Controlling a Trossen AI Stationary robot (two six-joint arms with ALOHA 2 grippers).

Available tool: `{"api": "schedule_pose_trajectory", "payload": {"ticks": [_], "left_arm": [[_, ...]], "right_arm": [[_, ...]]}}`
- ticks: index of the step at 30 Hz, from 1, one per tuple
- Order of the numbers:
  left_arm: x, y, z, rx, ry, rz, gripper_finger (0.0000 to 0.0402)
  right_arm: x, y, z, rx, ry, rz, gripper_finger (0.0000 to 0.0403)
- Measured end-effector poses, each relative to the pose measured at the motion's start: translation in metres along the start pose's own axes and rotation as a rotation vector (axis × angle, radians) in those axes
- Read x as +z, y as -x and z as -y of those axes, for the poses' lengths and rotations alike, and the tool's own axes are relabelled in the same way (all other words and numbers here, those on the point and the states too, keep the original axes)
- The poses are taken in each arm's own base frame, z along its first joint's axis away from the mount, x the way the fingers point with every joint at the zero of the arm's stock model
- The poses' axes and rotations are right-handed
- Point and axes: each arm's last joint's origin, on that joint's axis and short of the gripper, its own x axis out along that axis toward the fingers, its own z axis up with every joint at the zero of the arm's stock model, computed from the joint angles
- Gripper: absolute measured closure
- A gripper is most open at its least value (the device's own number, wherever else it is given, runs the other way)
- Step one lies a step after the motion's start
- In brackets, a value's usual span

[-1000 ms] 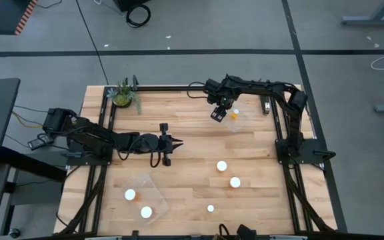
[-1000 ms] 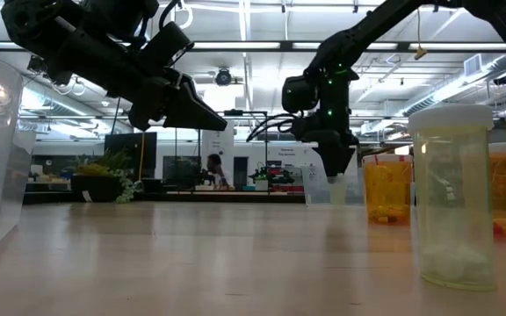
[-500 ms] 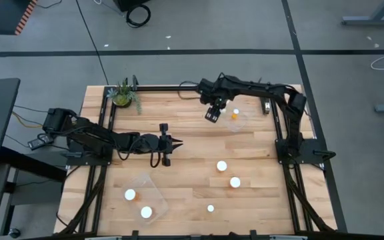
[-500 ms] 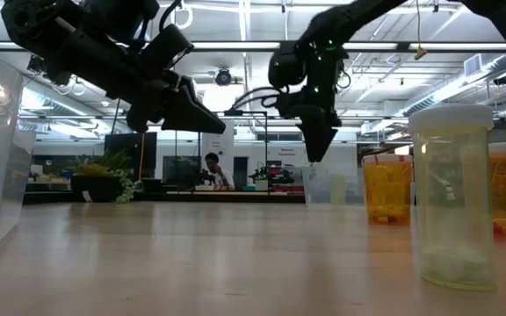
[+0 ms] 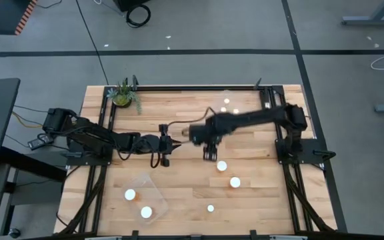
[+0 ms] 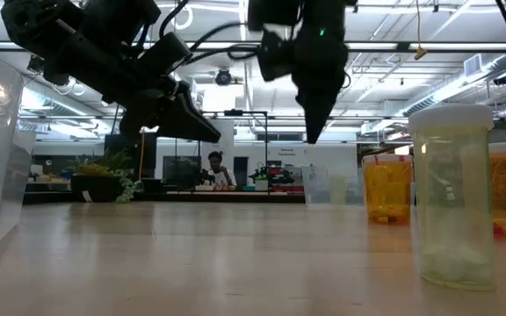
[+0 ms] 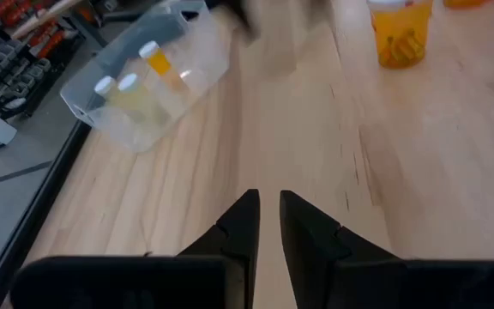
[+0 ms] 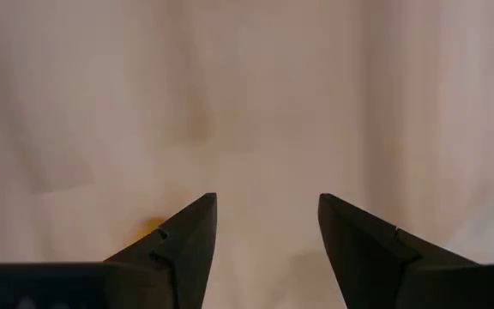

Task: Pick and place medicine bottles into bin by pill shape (circle, oval)
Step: Put the small yellow pill bottle into the top transparent bin

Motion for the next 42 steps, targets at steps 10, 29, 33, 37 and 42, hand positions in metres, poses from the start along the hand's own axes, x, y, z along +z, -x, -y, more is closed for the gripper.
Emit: {"api": "schedule_pose_trajectory", "payload": {"ticks": [10, 29, 33, 37, 42], "left_arm": [[-0.011, 0.001, 0.003, -0.029, 0.002, -0.104, 0.0350], [-0.011, 0.001, 0.003, -0.029, 0.035, -0.109, 0.0347], [-0.011, 0.001, 0.003, -0.029, 0.036, -0.110, 0.0342], [-0.011, 0.001, 0.003, -0.029, 0.035, -0.111, 0.0345], [-0.012, 0.001, 0.003, -0.031, 0.033, -0.117, 0.0351]], "right_arm": [[-0.038, 0.008, -0.109, -0.005, -0.015, 0.029, 0.0191], [-0.051, -0.014, -0.214, 0.071, 0.058, 0.180, 0.0192], [-0.043, -0.015, -0.229, 0.066, 0.107, 0.181, 0.0192], [-0.039, -0.019, -0.239, 0.061, 0.164, 0.179, 0.0192], [-0.046, -0.023, -0.246, 0.046, 0.219, 0.170, 0.0192]]}}
